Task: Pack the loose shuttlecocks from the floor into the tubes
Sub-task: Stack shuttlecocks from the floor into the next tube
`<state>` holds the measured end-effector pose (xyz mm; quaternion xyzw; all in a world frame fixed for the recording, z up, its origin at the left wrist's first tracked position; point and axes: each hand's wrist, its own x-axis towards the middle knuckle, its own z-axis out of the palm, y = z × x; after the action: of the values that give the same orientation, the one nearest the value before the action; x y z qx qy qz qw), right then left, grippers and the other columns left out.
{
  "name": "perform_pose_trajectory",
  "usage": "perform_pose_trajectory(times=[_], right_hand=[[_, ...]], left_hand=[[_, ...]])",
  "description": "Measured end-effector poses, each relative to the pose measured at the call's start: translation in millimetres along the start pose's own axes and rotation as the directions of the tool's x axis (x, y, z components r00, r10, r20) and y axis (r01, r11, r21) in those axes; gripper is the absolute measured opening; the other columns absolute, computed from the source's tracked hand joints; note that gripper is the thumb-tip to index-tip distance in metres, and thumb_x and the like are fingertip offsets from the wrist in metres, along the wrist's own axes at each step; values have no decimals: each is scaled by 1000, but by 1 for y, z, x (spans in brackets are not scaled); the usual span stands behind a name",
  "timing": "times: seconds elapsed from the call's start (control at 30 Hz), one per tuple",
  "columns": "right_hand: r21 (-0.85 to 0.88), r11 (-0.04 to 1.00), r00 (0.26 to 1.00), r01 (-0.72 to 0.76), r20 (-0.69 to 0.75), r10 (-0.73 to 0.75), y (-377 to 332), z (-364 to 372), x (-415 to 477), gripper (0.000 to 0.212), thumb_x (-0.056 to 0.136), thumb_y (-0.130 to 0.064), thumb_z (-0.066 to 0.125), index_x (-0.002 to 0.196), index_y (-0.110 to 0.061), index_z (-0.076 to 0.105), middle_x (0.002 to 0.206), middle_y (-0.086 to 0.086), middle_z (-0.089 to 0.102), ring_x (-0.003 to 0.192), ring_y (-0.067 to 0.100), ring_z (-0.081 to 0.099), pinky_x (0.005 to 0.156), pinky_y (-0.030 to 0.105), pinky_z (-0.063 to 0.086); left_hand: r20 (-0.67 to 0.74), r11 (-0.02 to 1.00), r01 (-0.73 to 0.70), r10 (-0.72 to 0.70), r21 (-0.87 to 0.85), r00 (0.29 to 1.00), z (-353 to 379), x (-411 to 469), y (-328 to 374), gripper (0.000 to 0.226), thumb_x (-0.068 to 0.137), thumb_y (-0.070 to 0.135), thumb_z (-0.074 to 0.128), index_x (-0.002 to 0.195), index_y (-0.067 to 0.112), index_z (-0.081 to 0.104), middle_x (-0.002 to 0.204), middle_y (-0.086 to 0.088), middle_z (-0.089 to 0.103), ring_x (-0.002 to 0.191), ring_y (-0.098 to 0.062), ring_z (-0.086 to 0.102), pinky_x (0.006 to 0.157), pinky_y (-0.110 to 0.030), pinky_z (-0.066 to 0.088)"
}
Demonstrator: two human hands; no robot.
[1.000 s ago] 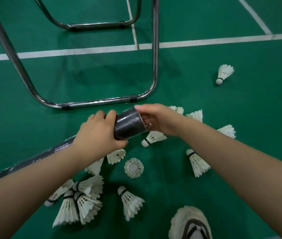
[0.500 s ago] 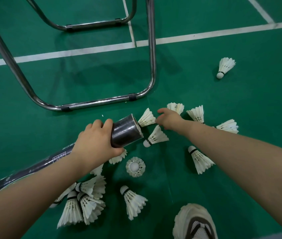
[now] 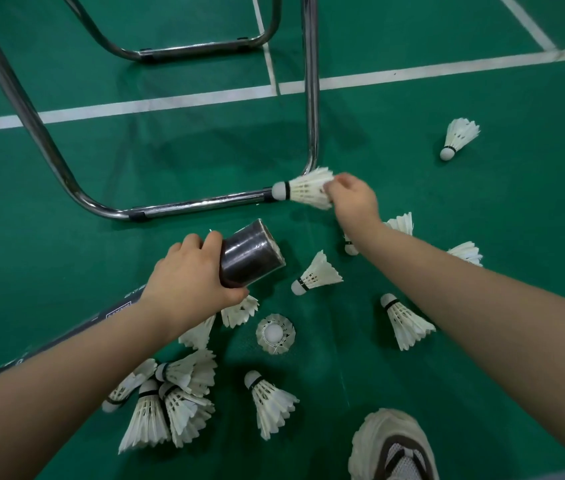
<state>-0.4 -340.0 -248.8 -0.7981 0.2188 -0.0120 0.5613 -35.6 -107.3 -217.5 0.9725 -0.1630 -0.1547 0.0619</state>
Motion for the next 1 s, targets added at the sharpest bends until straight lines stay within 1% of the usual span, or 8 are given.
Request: perform_pose_trajectory(times=[0.1, 0.23, 0.37, 0.47, 0.63, 0.77, 0.83, 1.0], right_hand=[[82, 988, 992, 128, -21, -127, -16, -5, -19, 25, 92, -13, 44, 68, -12, 50, 65, 1, 47, 60, 11, 39, 54, 26, 32], [22, 991, 983, 134, 121, -136, -17, 1, -49, 32, 96, -15, 41, 66, -15, 50, 63, -5, 47, 56, 8, 37, 52, 20, 31], [47, 993, 939, 104, 324, -114, -20, 1, -56, 30, 97, -17, 44, 72, -22, 61, 70, -10, 58, 68, 5, 50, 68, 21, 38], [108, 994, 881, -30, 472, -25, -21, 0, -51, 25, 96, -18, 46, 79, -19, 65, 74, -7, 63, 72, 9, 55, 80, 25, 45], [78, 974, 724, -211, 682, 102, -23, -11, -48, 23, 95, -28, 46, 98, -16, 65, 90, -4, 67, 88, 13, 60, 88, 34, 46], [-14, 981, 508, -194, 854, 113, -25, -19, -50, 36, 85, -18, 57, 120, -9, 58, 116, 4, 63, 108, 12, 56, 90, 34, 45], [-84, 975, 421, -205, 892, 165, -24, -15, -52, 39, 78, -13, 59, 117, -14, 57, 118, 2, 62, 110, 12, 55, 97, 38, 45], [-177, 962, 347, -207, 906, 242, -18, -8, -57, 42, 86, -4, 57, 125, -17, 49, 123, 2, 57, 111, 13, 52, 103, 36, 40]], left_hand=[[1, 1000, 11, -11, -20, 1000, 1, 0, -1, 67, 70, 59, 67, 119, 23, 39, 99, 0, 45, 89, -18, 47, 79, -31, 48], [-5, 999, 8, -8, -34, 1000, 2, 2, 3, 67, 70, 59, 67, 118, 22, 40, 100, -1, 47, 90, -19, 49, 79, -33, 50], [-24, 999, -6, 5, -41, 1000, 0, 2, 9, 66, 70, 58, 67, 117, 21, 40, 99, -1, 46, 89, -20, 49, 79, -34, 50], [-33, 999, -2, 1, -42, 999, -2, 2, 9, 66, 70, 57, 68, 117, 20, 40, 98, -1, 45, 89, -20, 49, 78, -34, 49], [-26, 999, -14, 13, -45, 1000, -2, 2, 11, 65, 70, 57, 68, 116, 21, 40, 98, 0, 44, 88, -19, 48, 78, -31, 48], [-5, 999, -54, 54, -4, 999, -1, 2, 18, 69, 68, 62, 66, 118, 22, 39, 99, -1, 47, 89, -19, 50, 81, -35, 51], [12, 997, -78, 78, 13, 997, 0, 2, 24, 69, 68, 63, 65, 117, 22, 39, 99, -1, 46, 90, -20, 50, 82, -36, 50], [56, 993, -110, 107, 51, 993, 7, -2, 32, 70, 69, 64, 64, 117, 21, 39, 101, -1, 46, 95, -22, 50, 85, -38, 49]])
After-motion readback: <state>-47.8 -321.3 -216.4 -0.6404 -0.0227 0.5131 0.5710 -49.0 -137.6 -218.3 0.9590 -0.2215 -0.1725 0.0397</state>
